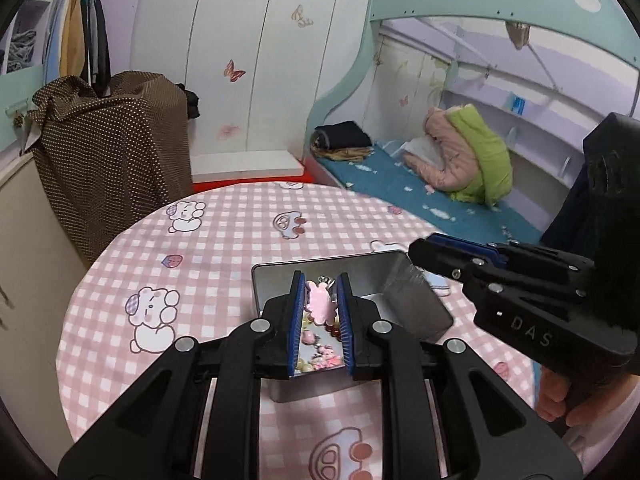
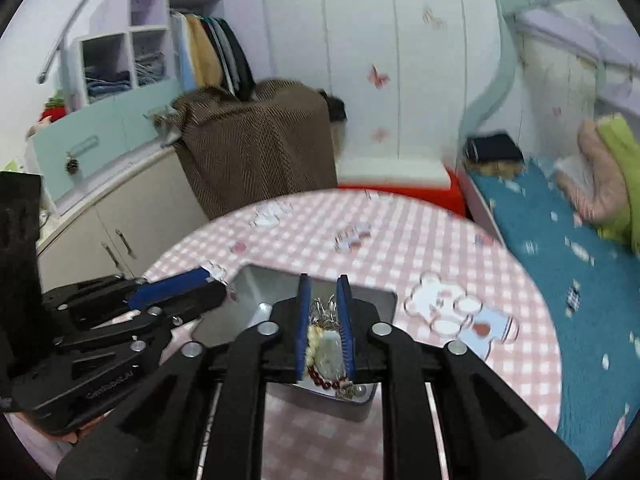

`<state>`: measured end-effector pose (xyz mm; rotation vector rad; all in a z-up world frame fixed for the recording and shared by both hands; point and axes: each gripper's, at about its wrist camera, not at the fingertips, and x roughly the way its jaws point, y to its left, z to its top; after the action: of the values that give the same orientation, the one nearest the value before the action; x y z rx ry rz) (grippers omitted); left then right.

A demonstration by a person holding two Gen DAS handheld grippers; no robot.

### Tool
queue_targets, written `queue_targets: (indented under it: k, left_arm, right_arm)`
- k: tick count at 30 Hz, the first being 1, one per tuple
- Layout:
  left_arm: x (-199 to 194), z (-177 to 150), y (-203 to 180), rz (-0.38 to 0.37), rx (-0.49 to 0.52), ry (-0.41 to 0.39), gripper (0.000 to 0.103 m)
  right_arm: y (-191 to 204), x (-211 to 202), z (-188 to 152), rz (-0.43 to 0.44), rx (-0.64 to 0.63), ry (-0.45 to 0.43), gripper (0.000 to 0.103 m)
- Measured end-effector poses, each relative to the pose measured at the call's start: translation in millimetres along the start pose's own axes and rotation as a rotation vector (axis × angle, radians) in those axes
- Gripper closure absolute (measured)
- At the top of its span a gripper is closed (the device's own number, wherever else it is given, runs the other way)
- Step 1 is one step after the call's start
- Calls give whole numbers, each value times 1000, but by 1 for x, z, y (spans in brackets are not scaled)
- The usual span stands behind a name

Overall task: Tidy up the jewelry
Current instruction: 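Lift the pink charm and silver chain and carry both over the tin box, then open both tools to drop the charm and chain into the box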

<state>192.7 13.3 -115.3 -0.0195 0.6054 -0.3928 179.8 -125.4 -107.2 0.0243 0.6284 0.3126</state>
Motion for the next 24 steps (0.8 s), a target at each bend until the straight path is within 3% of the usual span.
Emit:
queue_targets:
  k: [1, 2, 3, 6, 8, 10, 16, 24]
  left_arm:
    - [2, 0, 1, 7, -1, 4, 69]
    - [3, 0, 1, 15, -3, 5, 63]
    - [4, 0, 2, 23, -4, 4, 59]
    - [4, -1, 2, 44, 5, -2, 41]
    - [1, -1, 3, 57, -3, -5, 40]
    - [-4, -1, 3, 72, -13, -12, 30]
    - [-34, 3, -6, 111, 0, -74, 24]
    - [-83, 9, -25, 179, 19, -167, 14]
  right_arm:
    - [-1, 0, -1, -6, 3, 0, 71]
    - [-4, 0, -1, -27, 13, -1, 63]
    - [-6, -2, -2, -43, 20, -6, 48]
    - [-12, -8, -3, -65, 34, -16, 45]
    - [-13, -14, -3, -84, 32, -26, 45]
    - [-12, -25, -1, -98, 34, -50, 41]
    - [-3, -61, 4, -142, 14, -147, 25]
    - [8, -102, 4, -174, 19, -241, 12]
